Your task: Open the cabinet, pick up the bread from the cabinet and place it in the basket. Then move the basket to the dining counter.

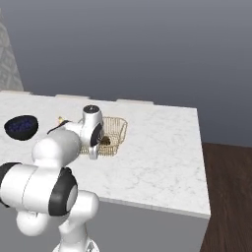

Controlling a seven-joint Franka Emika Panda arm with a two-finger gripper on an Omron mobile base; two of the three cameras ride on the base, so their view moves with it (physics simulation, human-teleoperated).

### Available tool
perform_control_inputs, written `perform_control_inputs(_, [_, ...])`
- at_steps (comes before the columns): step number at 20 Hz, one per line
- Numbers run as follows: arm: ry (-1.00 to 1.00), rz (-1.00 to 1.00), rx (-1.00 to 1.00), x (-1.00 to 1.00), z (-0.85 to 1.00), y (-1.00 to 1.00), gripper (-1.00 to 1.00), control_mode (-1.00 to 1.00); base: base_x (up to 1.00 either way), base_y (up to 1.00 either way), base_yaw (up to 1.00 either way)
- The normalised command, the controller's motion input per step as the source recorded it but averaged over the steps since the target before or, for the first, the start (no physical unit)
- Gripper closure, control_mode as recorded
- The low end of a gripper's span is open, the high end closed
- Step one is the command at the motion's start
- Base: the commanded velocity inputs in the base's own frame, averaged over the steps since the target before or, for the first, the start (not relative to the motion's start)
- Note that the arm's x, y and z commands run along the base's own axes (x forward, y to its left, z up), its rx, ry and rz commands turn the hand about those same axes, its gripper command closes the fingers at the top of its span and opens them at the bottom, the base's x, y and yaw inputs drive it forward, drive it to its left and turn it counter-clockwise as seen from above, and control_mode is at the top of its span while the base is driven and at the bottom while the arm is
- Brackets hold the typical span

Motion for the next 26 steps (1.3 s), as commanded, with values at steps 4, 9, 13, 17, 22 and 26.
perform_control_inputs(4, [0.07,0.0,-0.03,0.54,-0.34,-0.02,1.0,-1.0,0.0,0.0,0.0])
perform_control_inputs(9, [0.1,0.0,0.0,0.44,-0.48,0.0,1.0,-1.0,0.0,0.0,0.0])
perform_control_inputs(13, [0.04,0.0,0.0,0.37,-0.37,0.0,1.0,-1.0,0.0,0.0,0.0])
perform_control_inputs(17, [0.0,0.0,0.0,0.01,-0.05,0.0,-1.0,-1.0,0.0,0.0,0.0])
perform_control_inputs(22, [0.01,0.0,0.0,-0.04,0.01,-0.02,-1.0,-1.0,0.0,0.0,0.0])
perform_control_inputs(26, [-0.03,0.0,0.0,-0.47,0.01,0.0,-1.0,-1.0,0.0,0.0,0.0])
